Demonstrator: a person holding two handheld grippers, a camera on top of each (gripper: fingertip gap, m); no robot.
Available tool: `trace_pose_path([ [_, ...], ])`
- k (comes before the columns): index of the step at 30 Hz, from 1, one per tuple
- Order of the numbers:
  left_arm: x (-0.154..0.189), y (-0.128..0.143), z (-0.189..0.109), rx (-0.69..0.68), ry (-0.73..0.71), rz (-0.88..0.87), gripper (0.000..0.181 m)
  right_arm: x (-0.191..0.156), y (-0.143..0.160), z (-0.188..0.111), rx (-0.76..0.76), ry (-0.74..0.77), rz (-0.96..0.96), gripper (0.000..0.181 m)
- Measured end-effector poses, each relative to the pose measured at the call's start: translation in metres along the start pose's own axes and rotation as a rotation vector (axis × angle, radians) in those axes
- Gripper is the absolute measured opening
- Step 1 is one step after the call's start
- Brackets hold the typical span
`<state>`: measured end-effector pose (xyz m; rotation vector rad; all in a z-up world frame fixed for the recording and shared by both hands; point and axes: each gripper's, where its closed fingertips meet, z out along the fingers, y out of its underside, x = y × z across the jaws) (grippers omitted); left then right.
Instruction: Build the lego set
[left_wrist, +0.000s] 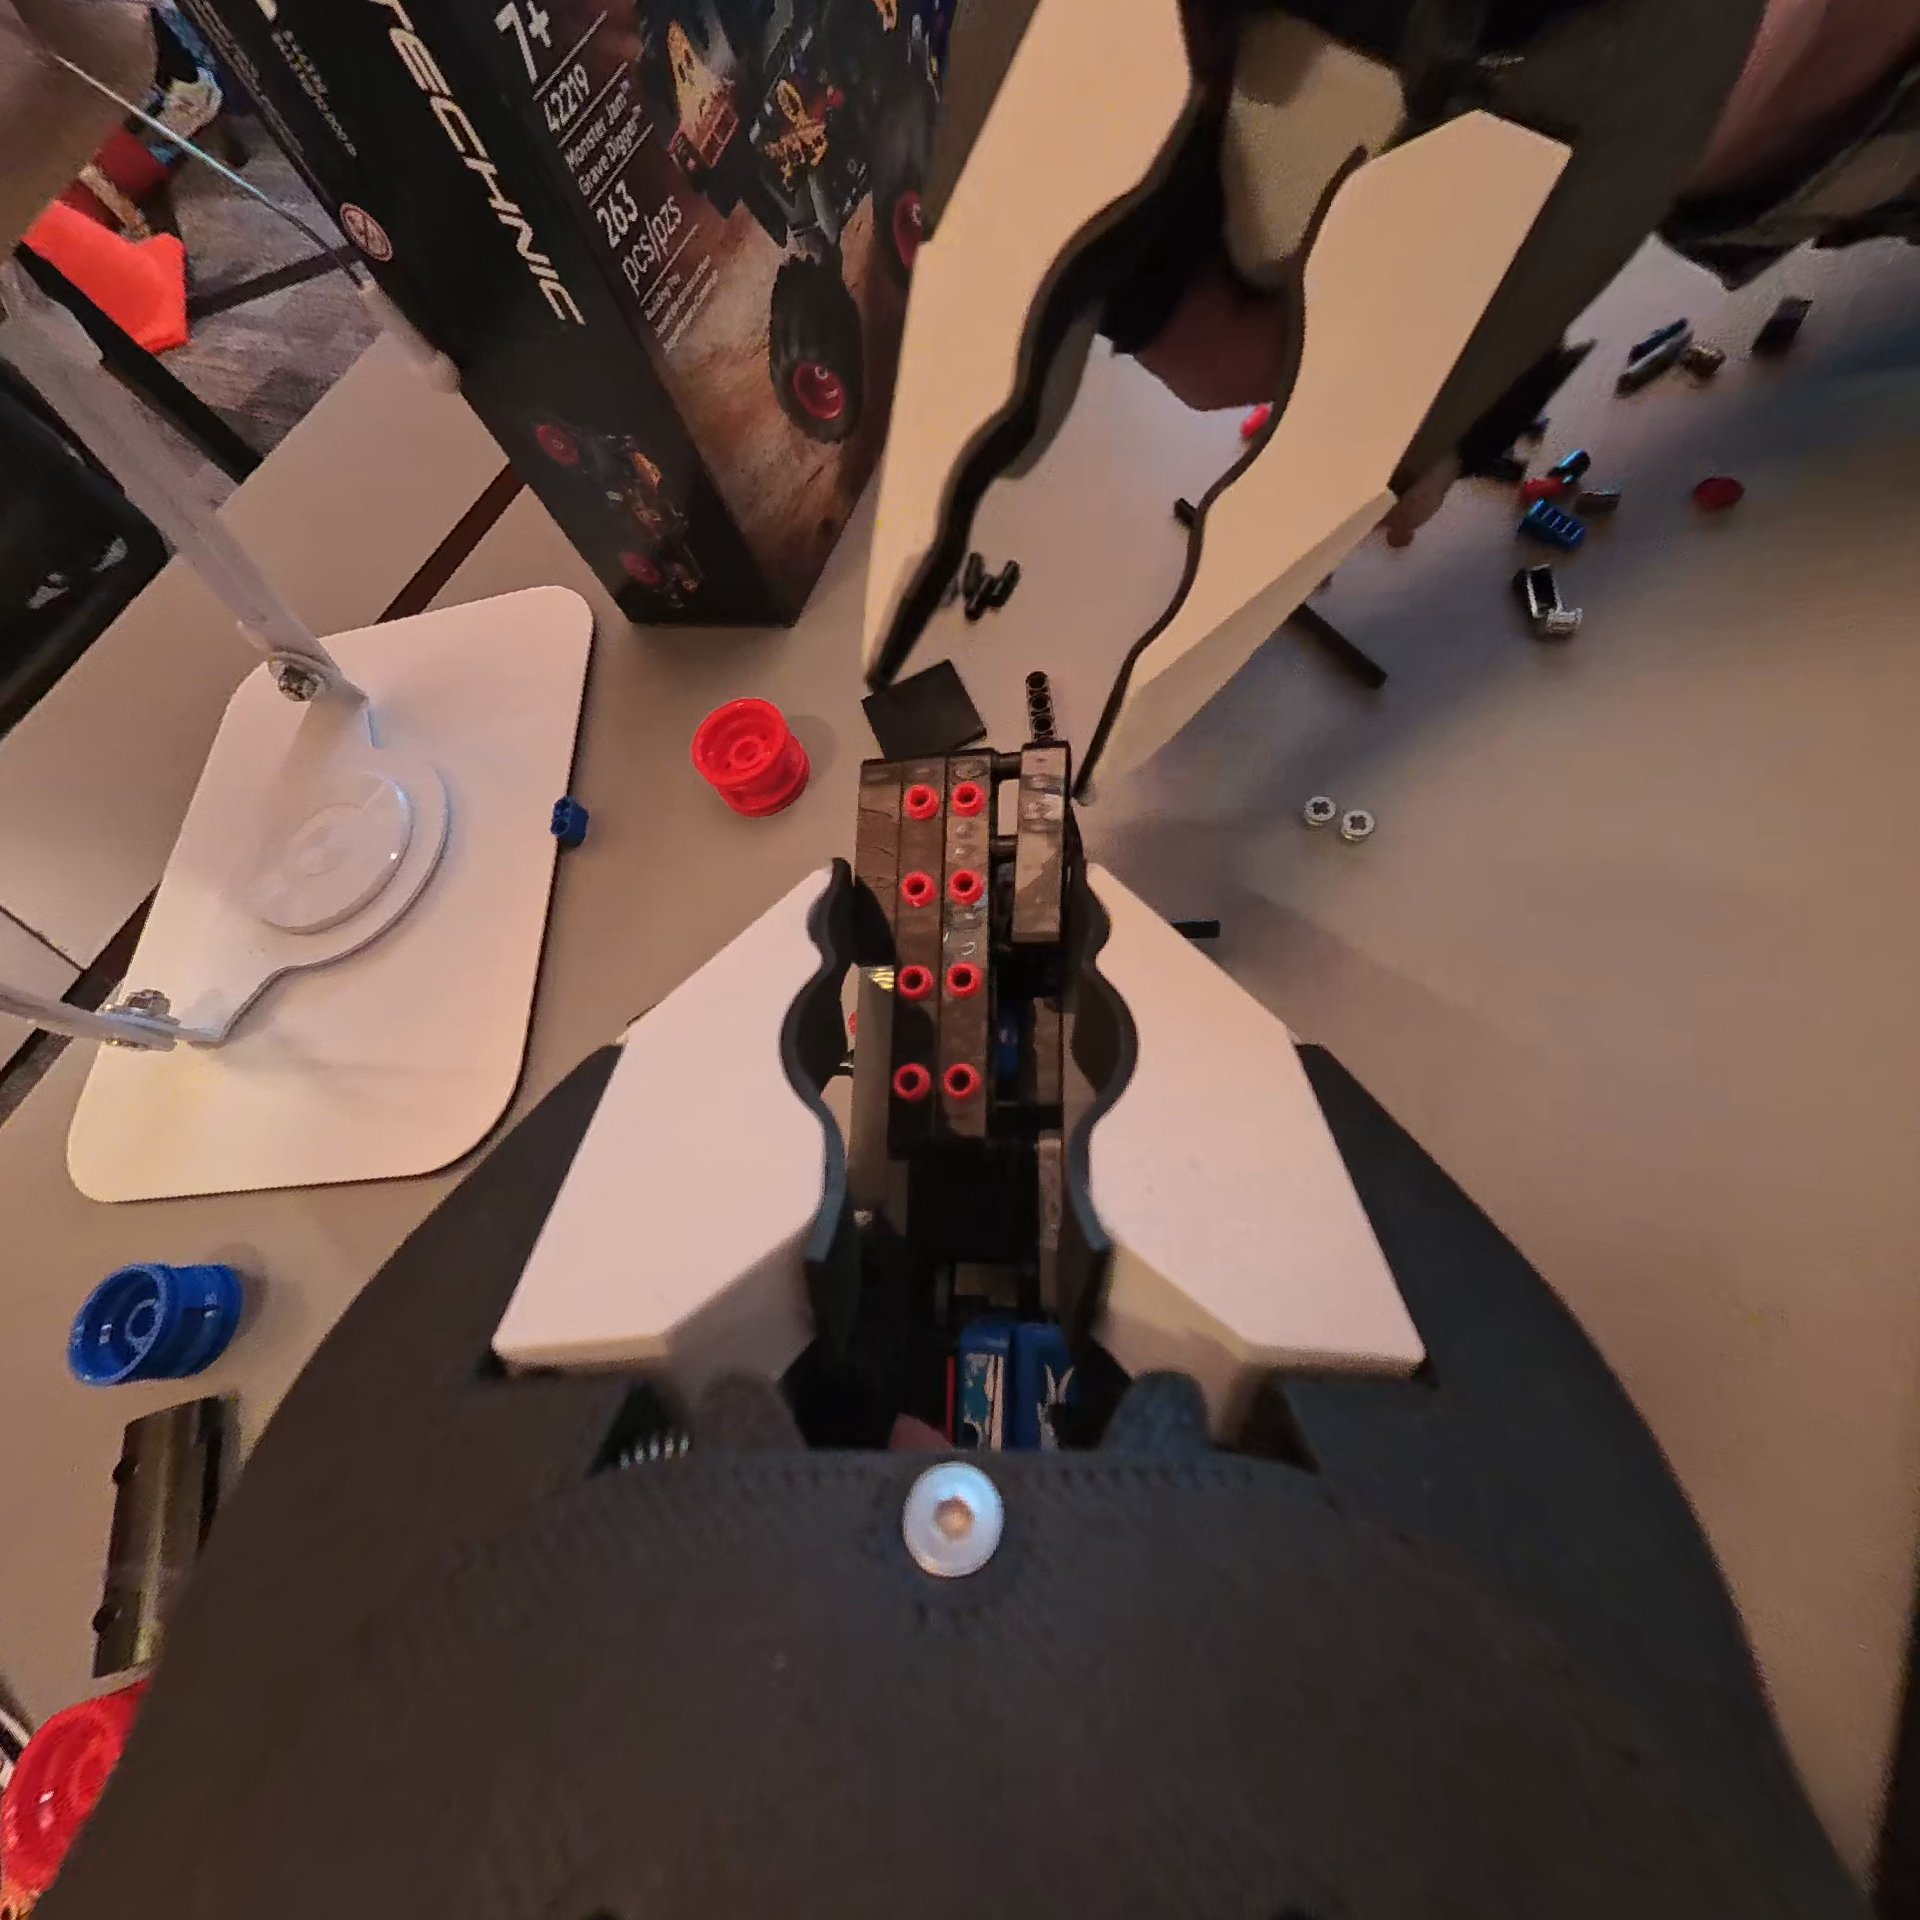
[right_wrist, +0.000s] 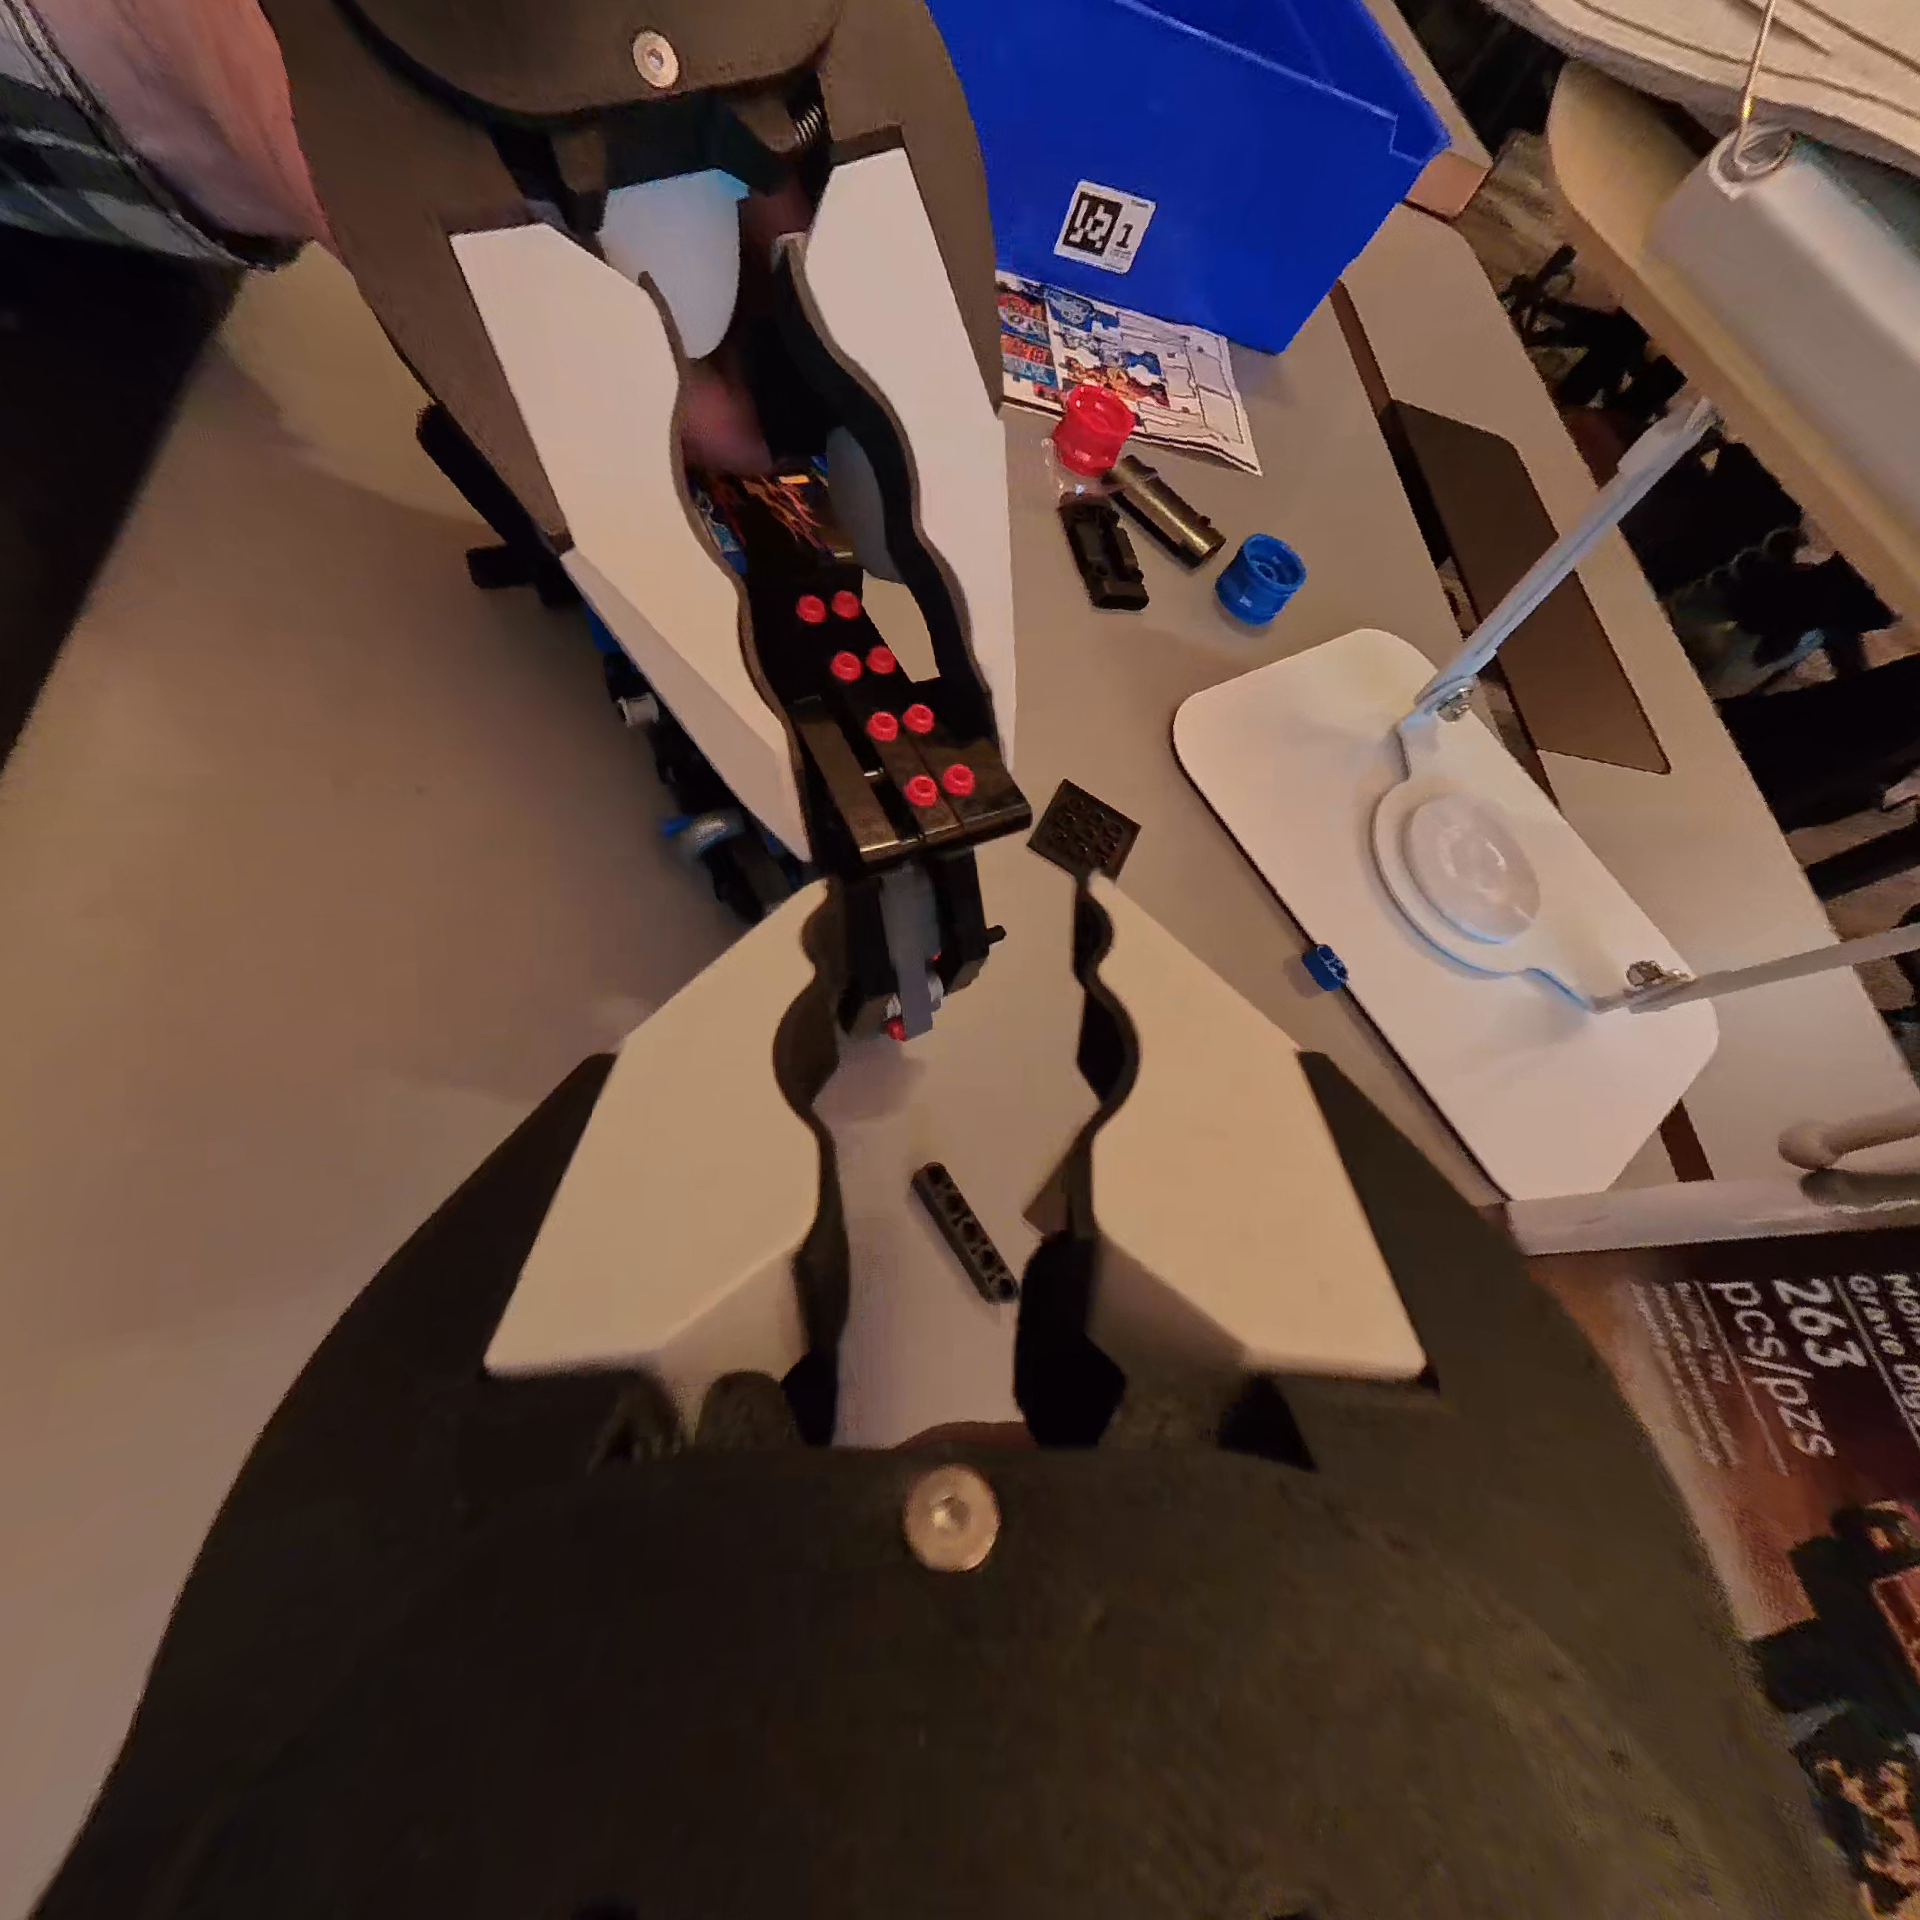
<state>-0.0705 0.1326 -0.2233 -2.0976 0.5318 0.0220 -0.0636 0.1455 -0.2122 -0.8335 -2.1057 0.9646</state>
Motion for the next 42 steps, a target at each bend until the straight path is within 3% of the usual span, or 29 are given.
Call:
trace_pose_path([
  [1,0.000,0.000,0.000,0.000,-0.001,0.004,0.039,-0.001,0.001,0.002,-0.003,-0.026,0.020,0.054],
  [2,0.001,0.000,0.000,0.001,0.002,0.010,0.039,-0.003,-0.001,0.005,0.008,-0.061,0.039,0.055],
  [5,0.004,-0.001,0.000,0.000,0.009,0.026,0.039,-0.010,-0.008,0.008,0.051,-0.131,0.061,0.039],
  [10,0.006,-0.002,0.000,0.012,0.033,0.037,0.038,-0.012,-0.008,0.008,0.083,-0.173,0.102,0.037],
  [19,0.009,-0.002,-0.001,0.006,0.042,0.041,0.034,-0.014,-0.008,0.007,0.081,-0.153,0.074,0.032],
  [23,0.009,0.006,-0.008,-0.008,0.059,0.013,0.052,-0.013,-0.008,0.001,0.063,-0.157,0.069,0.037],
  [30,0.010,0.012,-0.018,-0.017,0.081,0.016,0.054,-0.019,-0.004,0.004,0.013,-0.157,0.043,0.042],
  [38,-0.007,0.003,-0.056,0.133,0.116,-0.117,0.061,-0.019,-0.001,-0.001,-0.044,-0.129,0.024,0.040],
  [42,-0.018,0.023,-0.082,0.107,0.123,-0.162,0.061,-0.026,0.000,-0.008,-0.086,-0.136,0.014,0.041],
])
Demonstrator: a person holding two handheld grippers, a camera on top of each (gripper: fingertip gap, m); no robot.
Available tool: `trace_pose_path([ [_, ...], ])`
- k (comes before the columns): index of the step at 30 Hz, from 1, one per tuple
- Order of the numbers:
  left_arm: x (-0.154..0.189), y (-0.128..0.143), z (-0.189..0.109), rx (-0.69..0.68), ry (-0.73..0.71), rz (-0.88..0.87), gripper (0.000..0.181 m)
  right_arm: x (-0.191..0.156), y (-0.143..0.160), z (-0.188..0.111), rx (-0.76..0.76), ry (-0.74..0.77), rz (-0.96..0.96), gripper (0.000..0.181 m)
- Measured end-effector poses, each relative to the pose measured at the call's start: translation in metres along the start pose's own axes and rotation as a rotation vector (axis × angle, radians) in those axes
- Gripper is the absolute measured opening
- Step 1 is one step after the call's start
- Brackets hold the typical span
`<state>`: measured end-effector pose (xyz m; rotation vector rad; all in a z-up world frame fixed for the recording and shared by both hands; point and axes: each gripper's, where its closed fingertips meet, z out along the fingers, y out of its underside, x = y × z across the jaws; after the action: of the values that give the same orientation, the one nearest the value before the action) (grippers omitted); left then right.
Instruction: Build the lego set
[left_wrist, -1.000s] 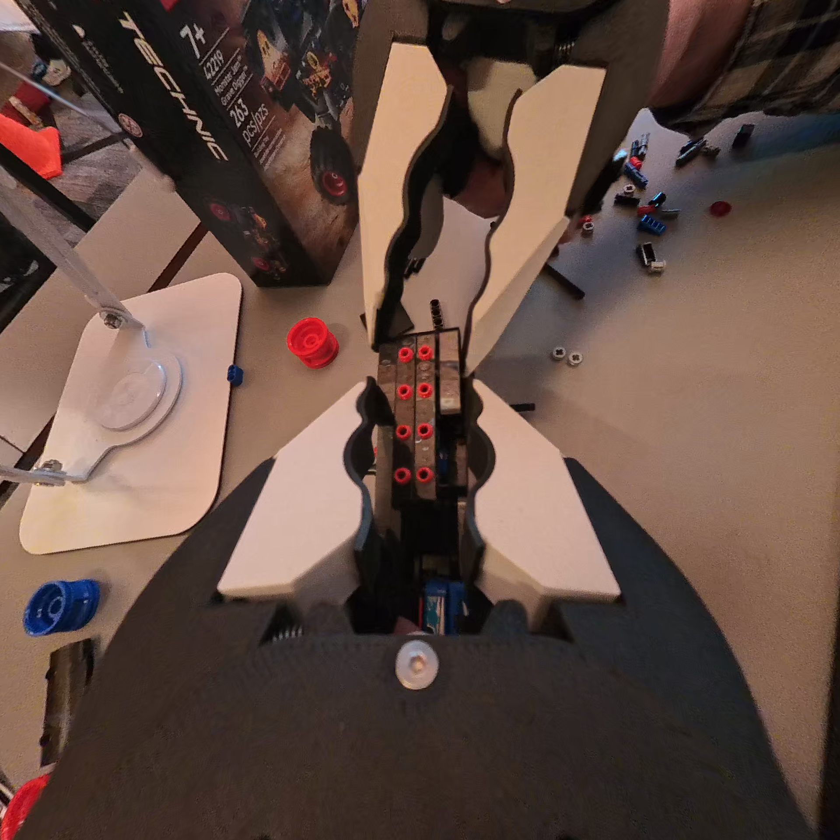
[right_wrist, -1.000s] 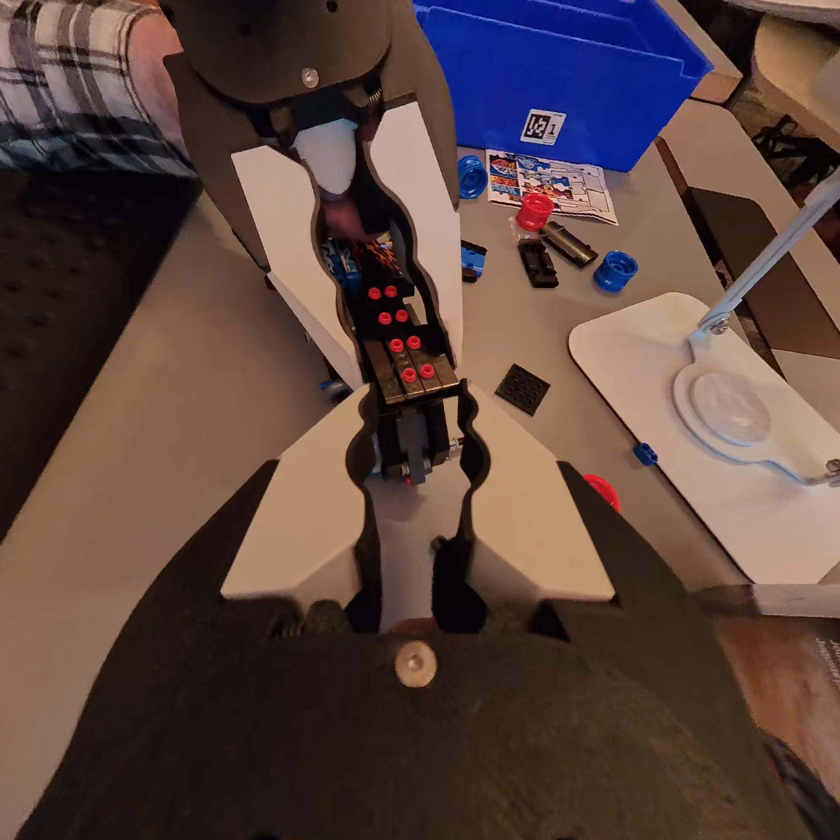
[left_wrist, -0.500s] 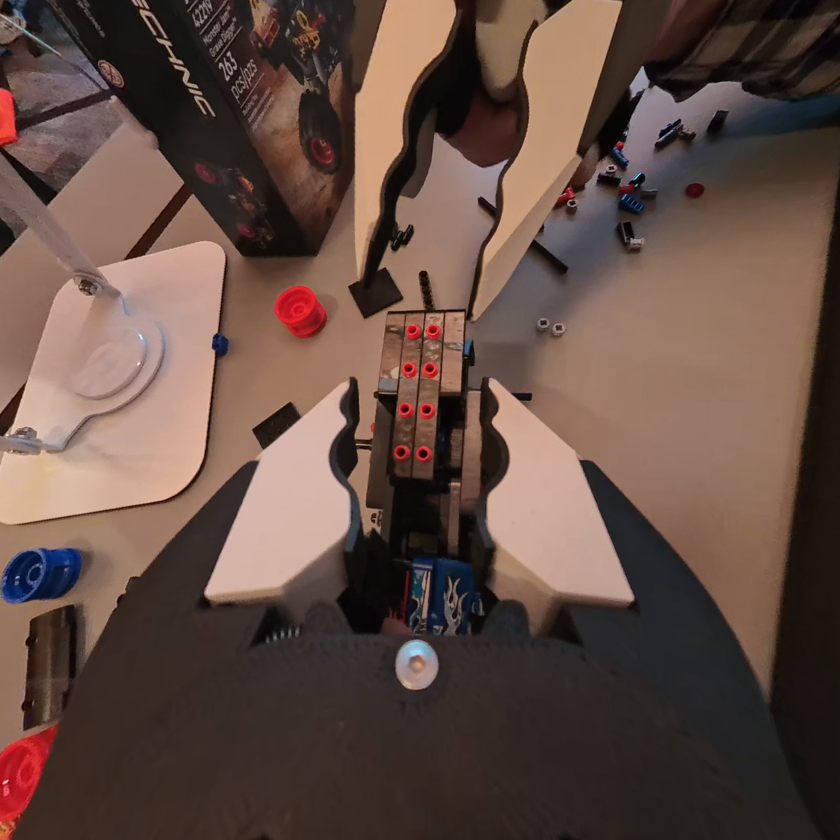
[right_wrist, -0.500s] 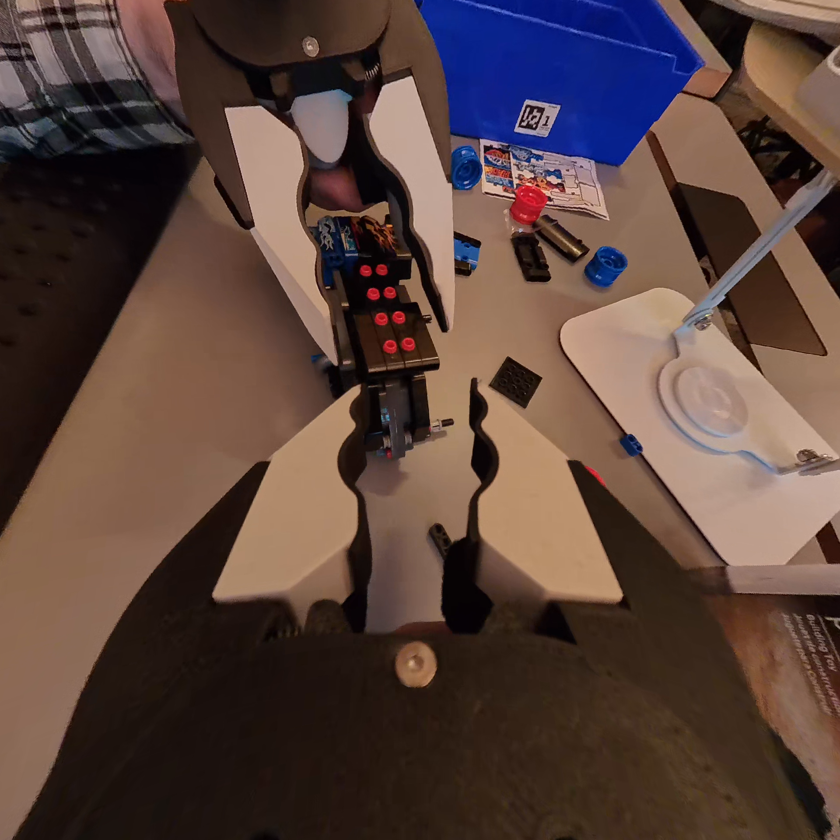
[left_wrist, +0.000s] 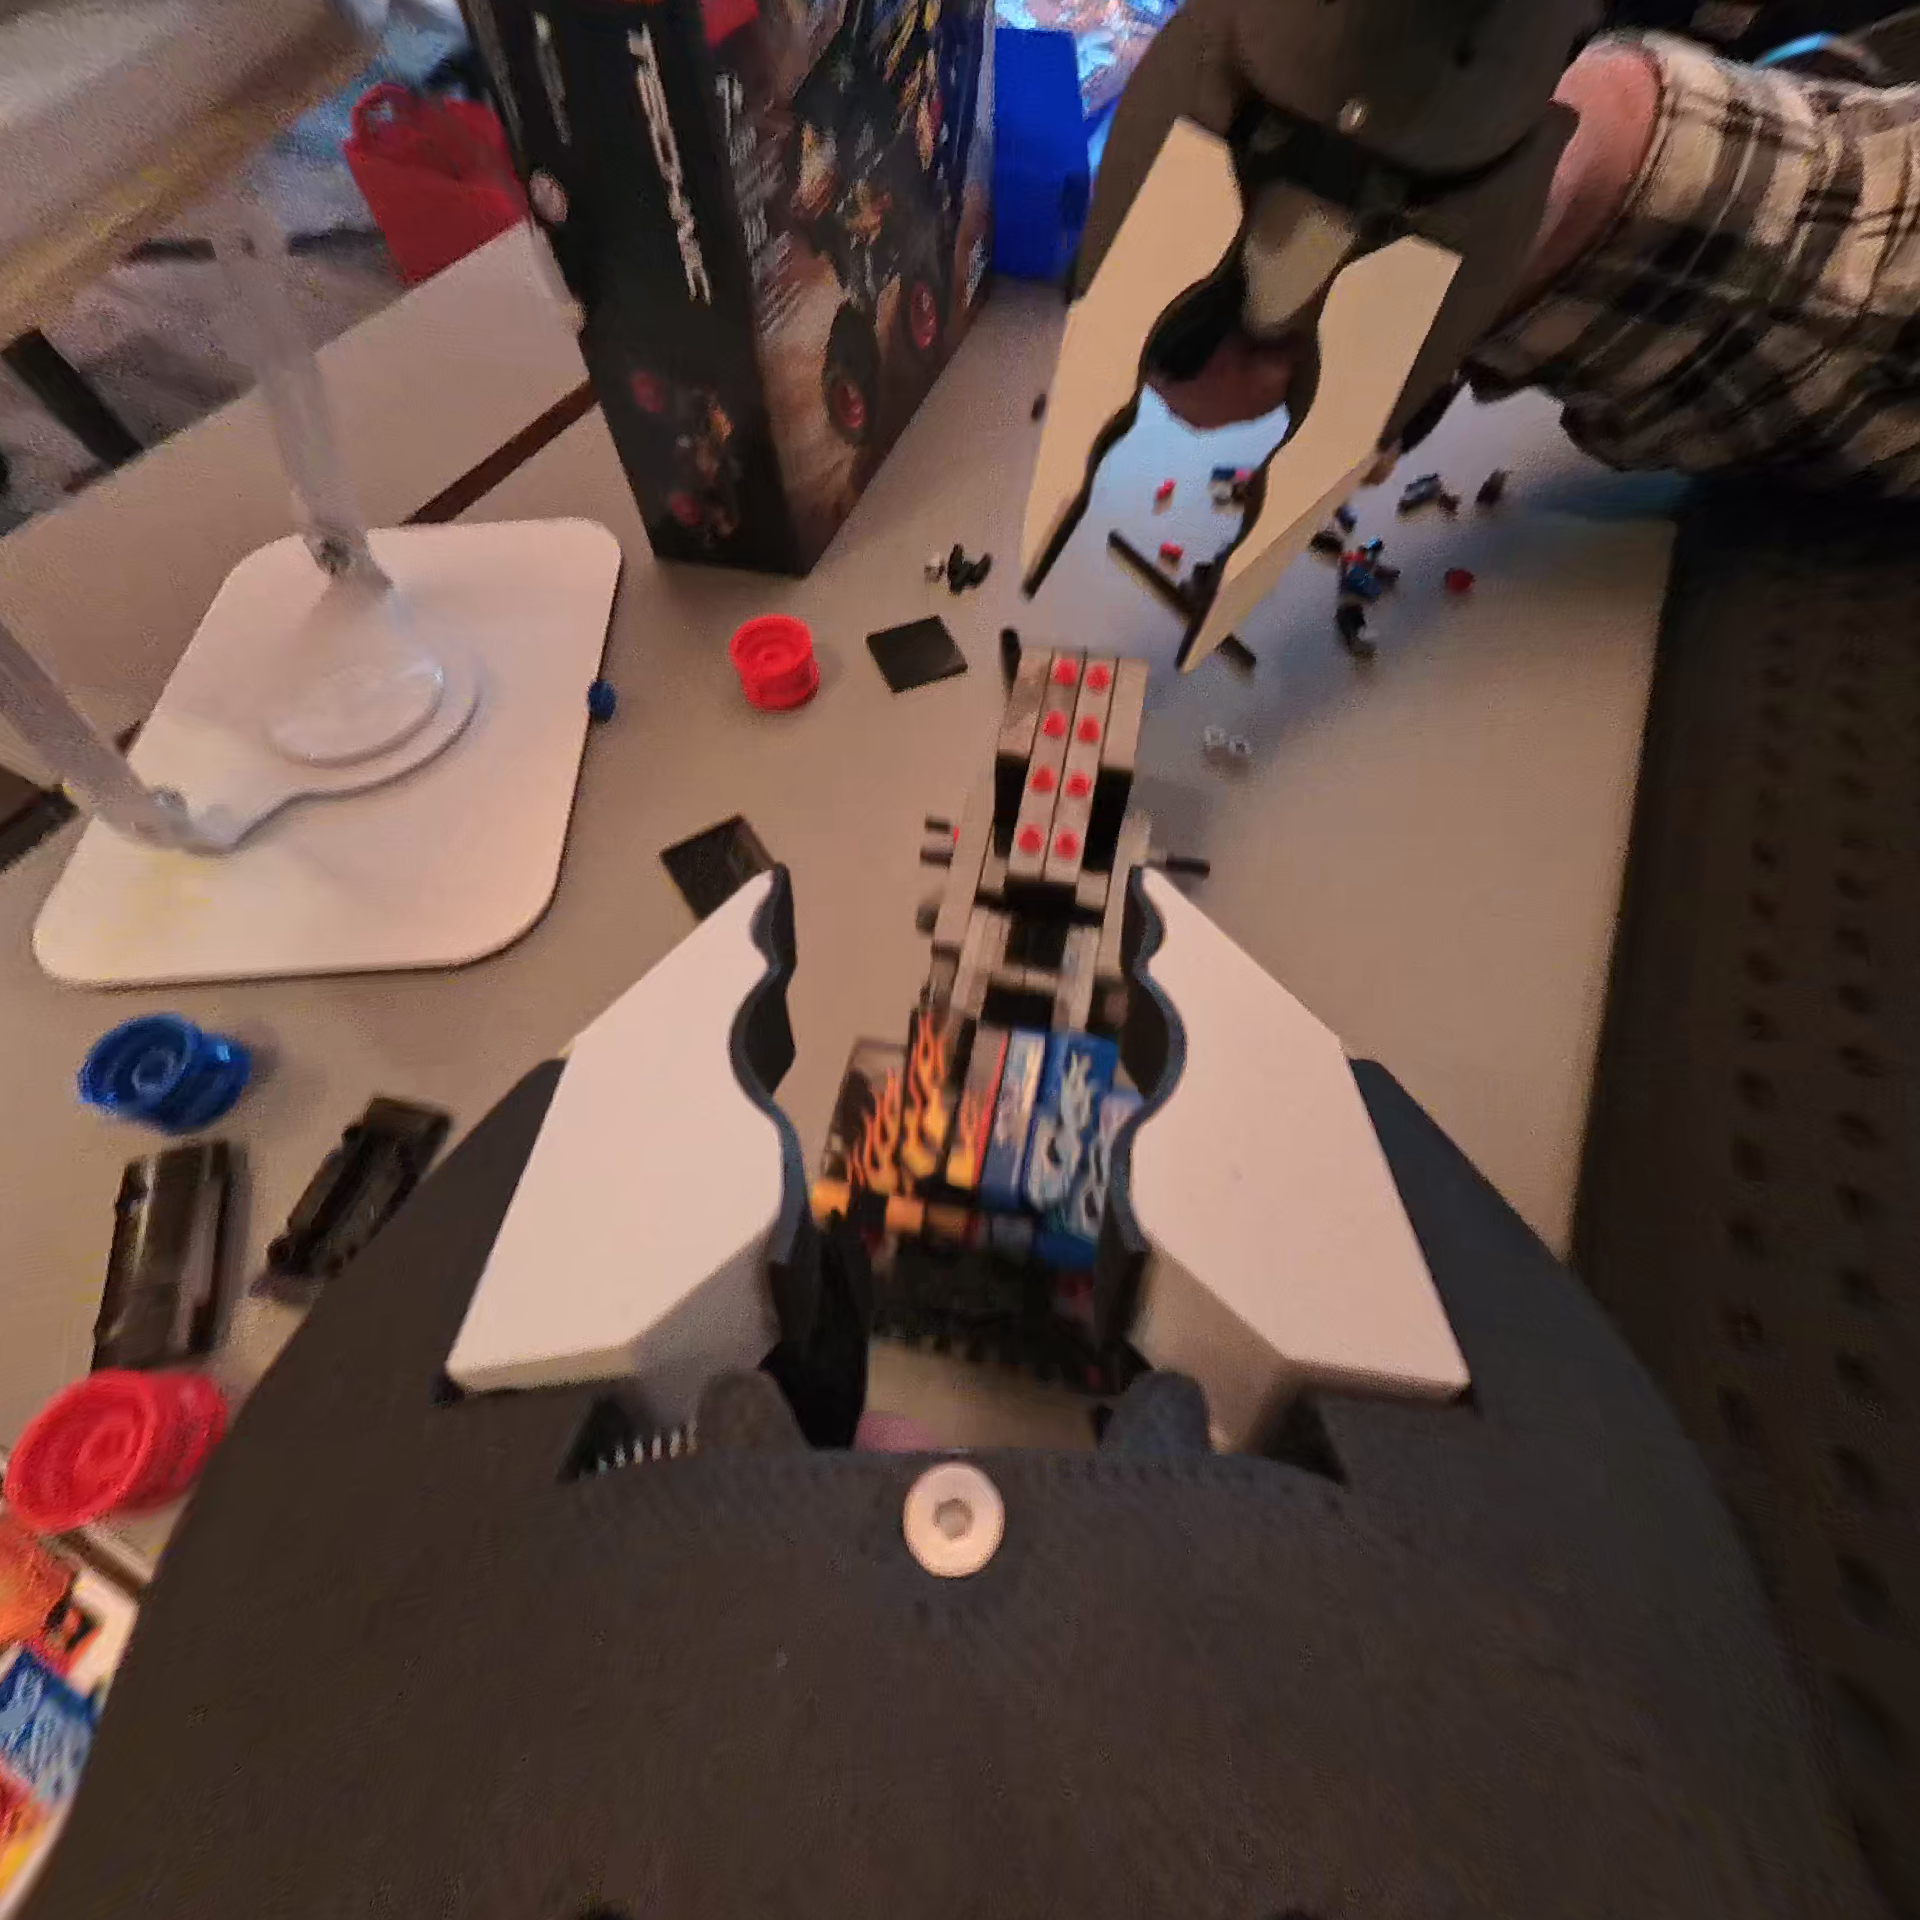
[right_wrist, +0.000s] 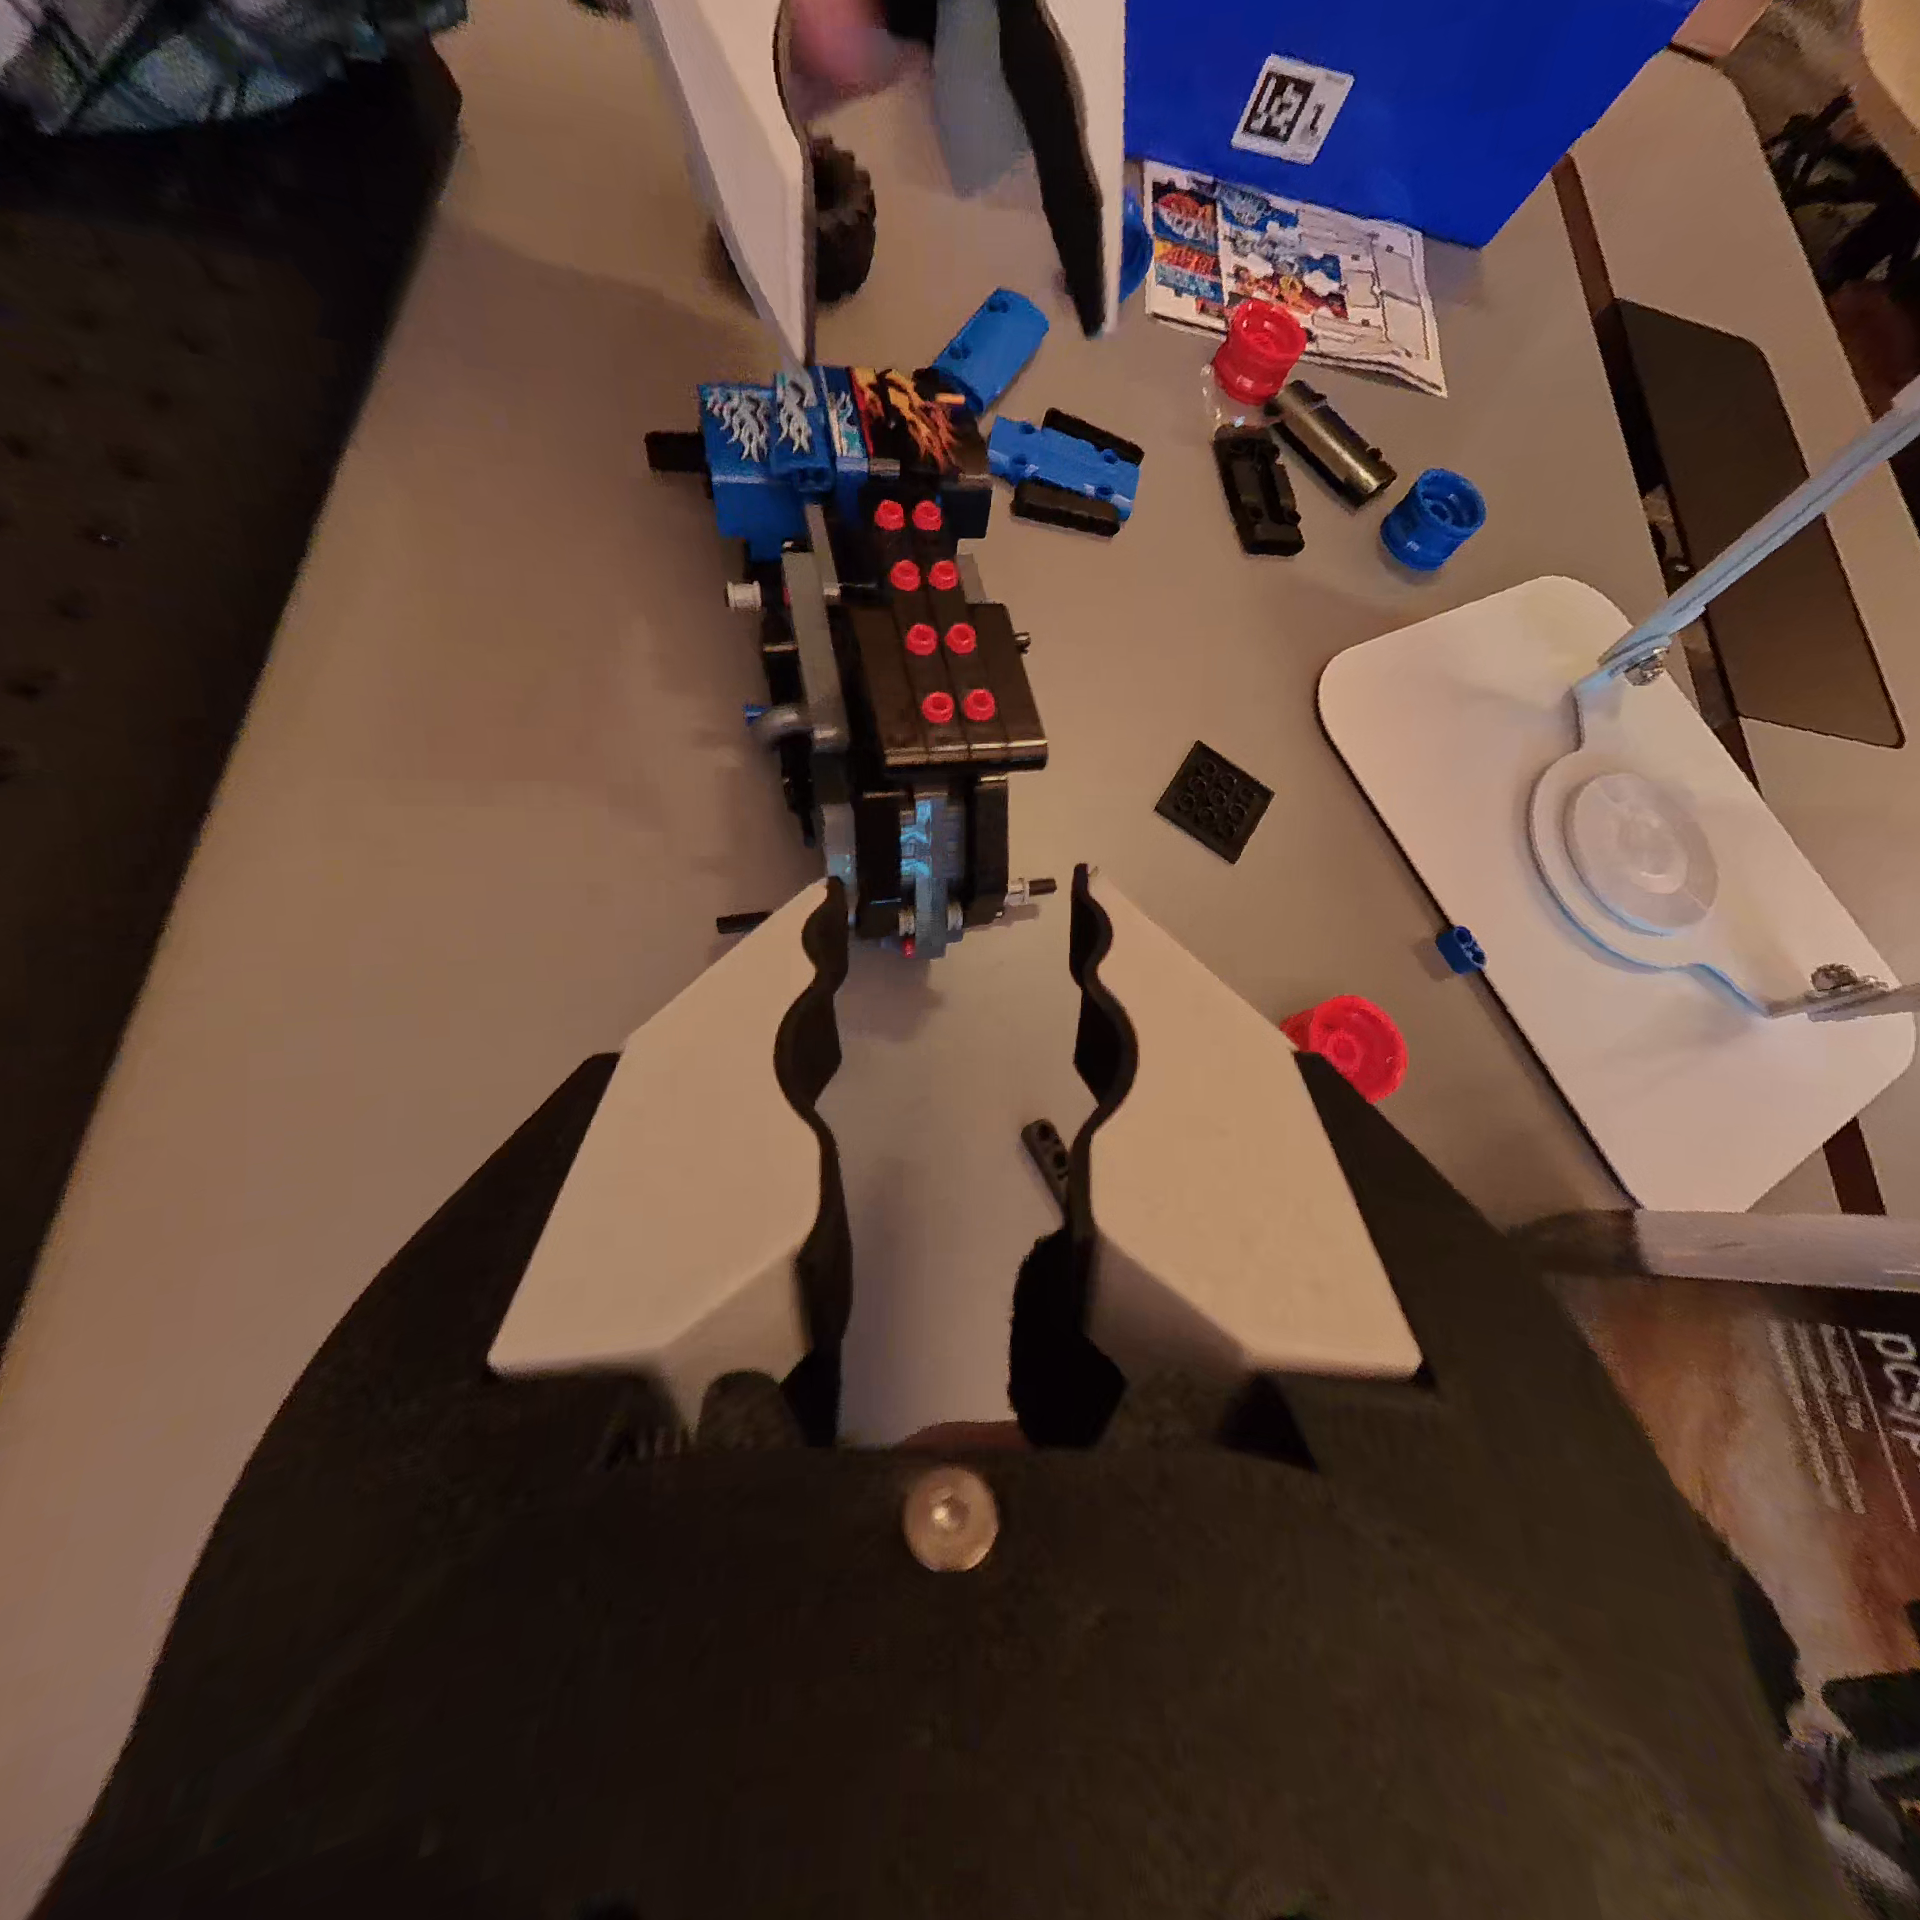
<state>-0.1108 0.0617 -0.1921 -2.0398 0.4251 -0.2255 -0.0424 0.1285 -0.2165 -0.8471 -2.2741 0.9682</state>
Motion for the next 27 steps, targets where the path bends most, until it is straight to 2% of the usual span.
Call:
trace_pose_path([
  [4,0.006,0.025,-0.013,-0.083,0.025,0.015,0.063,-0.005,0.012,-0.006,-0.109,0.056,-0.033,0.041],
  [6,0.014,0.035,-0.008,-0.136,0.048,0.040,0.067,-0.006,0.020,-0.009,-0.174,0.095,-0.039,0.039],
  [9,0.013,0.054,0.003,-0.251,0.027,0.075,0.076,-0.019,0.021,-0.014,-0.179,0.110,-0.022,0.037],
  [15,0.009,0.050,0.014,-0.216,-0.007,0.130,0.072,-0.022,0.029,-0.010,-0.182,0.183,-0.039,0.034],
  [21,0.013,0.043,0.030,-0.210,0.003,0.160,0.074,-0.031,0.043,0.007,-0.195,0.093,-0.032,0.036],
  [27,0.027,0.034,0.045,-0.189,0.054,0.165,0.081,-0.021,0.040,-0.008,-0.157,0.120,-0.003,0.039],
])
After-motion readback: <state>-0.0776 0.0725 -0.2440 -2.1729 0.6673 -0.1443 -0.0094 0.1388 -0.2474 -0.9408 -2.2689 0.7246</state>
